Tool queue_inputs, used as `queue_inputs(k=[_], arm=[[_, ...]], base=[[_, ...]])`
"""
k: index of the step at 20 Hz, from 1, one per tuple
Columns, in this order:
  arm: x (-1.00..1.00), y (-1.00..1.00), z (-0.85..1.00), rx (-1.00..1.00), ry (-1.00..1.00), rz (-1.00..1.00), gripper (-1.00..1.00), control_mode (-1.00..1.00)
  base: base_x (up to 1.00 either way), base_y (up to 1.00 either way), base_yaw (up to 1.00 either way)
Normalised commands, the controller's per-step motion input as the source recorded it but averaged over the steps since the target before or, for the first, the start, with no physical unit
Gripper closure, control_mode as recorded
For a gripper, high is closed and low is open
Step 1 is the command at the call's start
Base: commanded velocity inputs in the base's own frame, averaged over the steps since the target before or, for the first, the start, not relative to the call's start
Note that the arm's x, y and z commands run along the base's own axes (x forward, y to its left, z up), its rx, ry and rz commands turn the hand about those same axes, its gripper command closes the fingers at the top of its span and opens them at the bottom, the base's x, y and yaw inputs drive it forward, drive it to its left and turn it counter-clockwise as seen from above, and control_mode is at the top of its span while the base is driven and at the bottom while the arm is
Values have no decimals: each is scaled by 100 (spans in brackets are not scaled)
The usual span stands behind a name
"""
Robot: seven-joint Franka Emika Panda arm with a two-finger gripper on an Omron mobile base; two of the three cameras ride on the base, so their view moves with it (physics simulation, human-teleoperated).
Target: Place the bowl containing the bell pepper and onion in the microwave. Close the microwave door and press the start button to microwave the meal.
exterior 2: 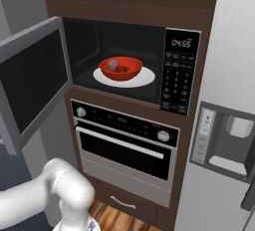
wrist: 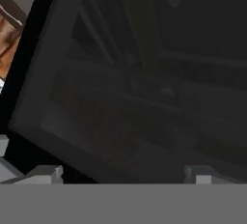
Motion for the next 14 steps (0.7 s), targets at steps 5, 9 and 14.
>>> queue_inputs(k=[5, 9, 14], arm=[[-5, -100, 0, 31, -15, 0, -100, -100], [9, -100, 0, 33, -11, 0, -100, -100], [26, -100, -3, 25, -11, 0, -100, -100]], base=[[0, 0, 0], [0, 0, 0], [0, 0, 0]])
